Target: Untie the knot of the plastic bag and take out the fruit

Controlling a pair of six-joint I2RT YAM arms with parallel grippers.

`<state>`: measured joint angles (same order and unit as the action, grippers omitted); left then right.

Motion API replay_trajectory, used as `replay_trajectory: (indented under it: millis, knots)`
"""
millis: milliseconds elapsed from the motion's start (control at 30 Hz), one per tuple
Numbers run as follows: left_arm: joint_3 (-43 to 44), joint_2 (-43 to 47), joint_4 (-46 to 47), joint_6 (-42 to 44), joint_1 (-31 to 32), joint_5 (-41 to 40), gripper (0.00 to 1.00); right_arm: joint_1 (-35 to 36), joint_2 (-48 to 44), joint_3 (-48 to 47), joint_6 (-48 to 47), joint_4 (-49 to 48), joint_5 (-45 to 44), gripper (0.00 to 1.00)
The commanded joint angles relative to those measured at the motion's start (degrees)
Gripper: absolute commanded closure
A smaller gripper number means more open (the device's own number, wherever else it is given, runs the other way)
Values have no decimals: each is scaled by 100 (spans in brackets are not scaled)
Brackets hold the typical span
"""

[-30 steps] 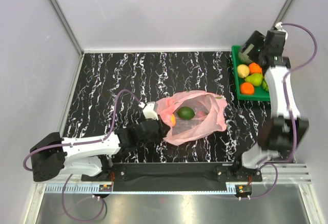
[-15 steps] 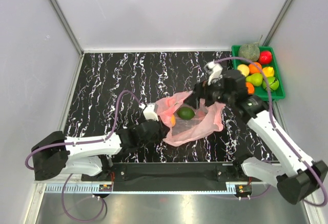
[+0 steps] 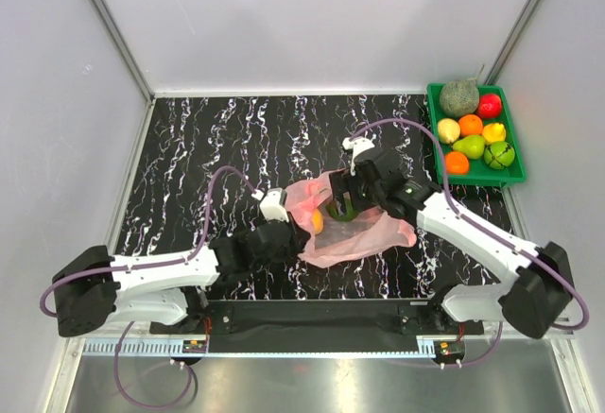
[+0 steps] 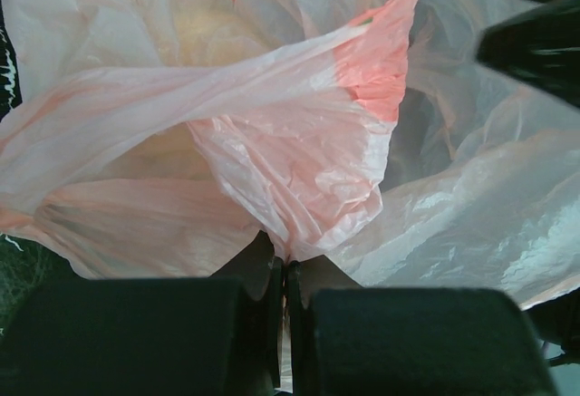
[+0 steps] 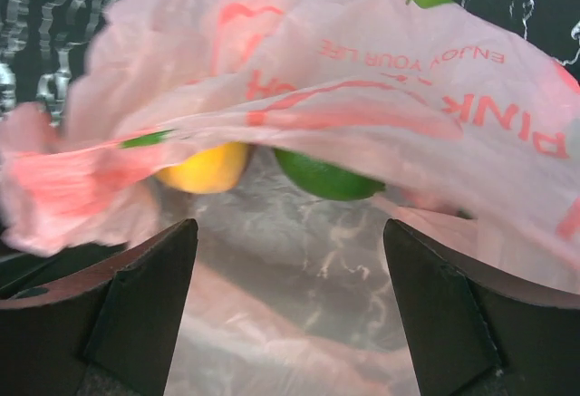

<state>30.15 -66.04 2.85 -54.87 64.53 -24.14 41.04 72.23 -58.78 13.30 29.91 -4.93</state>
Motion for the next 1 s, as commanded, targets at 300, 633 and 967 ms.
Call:
replay_trajectory:
  millis: [300, 633, 967]
  knots:
    - [237, -66, 101, 117, 15, -249, 100, 10, 1302, 552, -749, -1425, -430, 0]
    - [202, -67, 233, 152, 15, -214, 100, 10, 1768, 412, -1452, -2296, 290, 0]
    - [140, 38, 242, 196, 15, -258, 100, 10, 2463, 165, -1375, -2648, 669, 0]
